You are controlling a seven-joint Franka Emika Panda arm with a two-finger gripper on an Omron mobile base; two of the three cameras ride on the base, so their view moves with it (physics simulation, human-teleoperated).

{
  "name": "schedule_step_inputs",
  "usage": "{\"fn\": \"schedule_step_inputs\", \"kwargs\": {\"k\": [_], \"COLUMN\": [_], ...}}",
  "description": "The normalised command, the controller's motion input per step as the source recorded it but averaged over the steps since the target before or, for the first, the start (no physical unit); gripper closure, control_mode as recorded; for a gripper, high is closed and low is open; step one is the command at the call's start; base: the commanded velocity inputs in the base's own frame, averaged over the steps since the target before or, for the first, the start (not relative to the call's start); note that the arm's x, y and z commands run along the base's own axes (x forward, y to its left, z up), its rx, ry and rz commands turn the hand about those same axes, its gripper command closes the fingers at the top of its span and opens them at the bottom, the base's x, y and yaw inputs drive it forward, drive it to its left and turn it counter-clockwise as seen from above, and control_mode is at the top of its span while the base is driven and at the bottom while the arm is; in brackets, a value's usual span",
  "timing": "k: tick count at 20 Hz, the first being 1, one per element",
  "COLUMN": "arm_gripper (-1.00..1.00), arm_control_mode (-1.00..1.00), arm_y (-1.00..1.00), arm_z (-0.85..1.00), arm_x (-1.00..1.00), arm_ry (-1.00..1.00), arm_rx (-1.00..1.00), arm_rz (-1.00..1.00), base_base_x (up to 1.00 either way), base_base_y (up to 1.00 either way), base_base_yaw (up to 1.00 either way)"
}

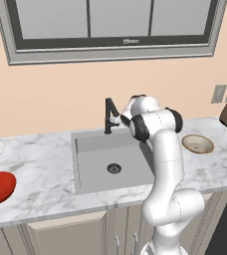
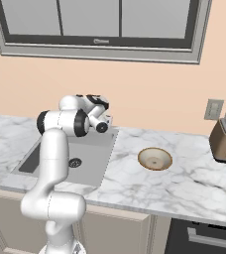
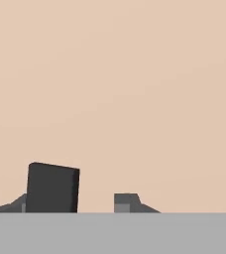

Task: Rinse each bowl for a few seconds and place them down in the sink or on the counter.

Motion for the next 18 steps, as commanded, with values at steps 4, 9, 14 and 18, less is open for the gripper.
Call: {"fn": "schedule_step_inputs", "kwargs": {"k": [4, 9, 14, 18], "arm_gripper": [1.00, 1.00, 1.00, 1.00], "arm_control_mode": [-1.00, -1.00, -1.00, -1.00], "arm_y": [-0.37, -0.39, -0.41, -0.39], "arm_z": [-0.20, -0.22, -0.23, -0.31], "arm_x": [0.10, 0.09, 0.05, 0.02], "arm_ry": [0.00, 0.00, 0.01, 0.07], "arm_rx": [0.00, 0.00, 0.01, 0.03], "arm_rz": [-0.08, -0.10, -0.11, -0.09], "base_base_x": [0.00, 0.00, 0.00, 0.00], "base_base_y": [0.00, 0.00, 0.00, 0.00], "base_base_yaw": [0.00, 0.00, 0.00, 0.00]}}
